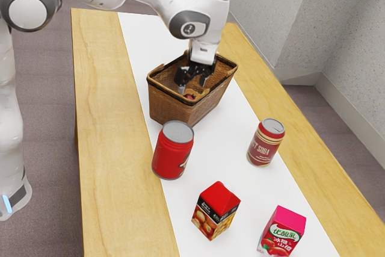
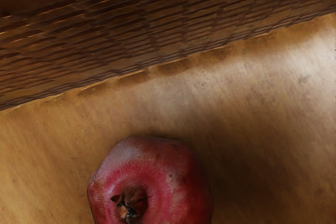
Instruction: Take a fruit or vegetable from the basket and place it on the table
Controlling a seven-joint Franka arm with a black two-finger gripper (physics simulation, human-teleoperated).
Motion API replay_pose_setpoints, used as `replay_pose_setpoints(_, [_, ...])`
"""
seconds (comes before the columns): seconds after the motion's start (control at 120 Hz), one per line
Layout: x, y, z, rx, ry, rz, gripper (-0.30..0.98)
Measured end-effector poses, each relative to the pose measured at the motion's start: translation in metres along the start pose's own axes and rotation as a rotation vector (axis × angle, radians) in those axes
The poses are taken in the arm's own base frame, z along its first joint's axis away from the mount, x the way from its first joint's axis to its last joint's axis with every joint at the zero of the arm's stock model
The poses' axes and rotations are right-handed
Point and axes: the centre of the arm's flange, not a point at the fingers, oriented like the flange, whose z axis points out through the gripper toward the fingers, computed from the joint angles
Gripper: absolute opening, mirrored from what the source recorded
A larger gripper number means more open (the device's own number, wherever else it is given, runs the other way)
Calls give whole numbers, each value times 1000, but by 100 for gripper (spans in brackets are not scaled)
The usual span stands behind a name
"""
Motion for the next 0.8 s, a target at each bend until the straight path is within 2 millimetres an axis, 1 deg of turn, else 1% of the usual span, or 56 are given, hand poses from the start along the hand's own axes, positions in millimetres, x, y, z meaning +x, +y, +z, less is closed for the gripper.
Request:
replay_pose_setpoints(0.2, [7,-1,14,-20,1,22,69])
replay_pose_setpoints(0.375, [10,-2,24,-34,3,32,69])
replay_pose_setpoints(0.467, [7,-5,30,-44,2,28,69])
replay_pose_setpoints(0.658, [-7,-12,44,-66,-1,5,69])
replay_pose_setpoints(0.8, [-2,-13,54,-82,-3,13,69])
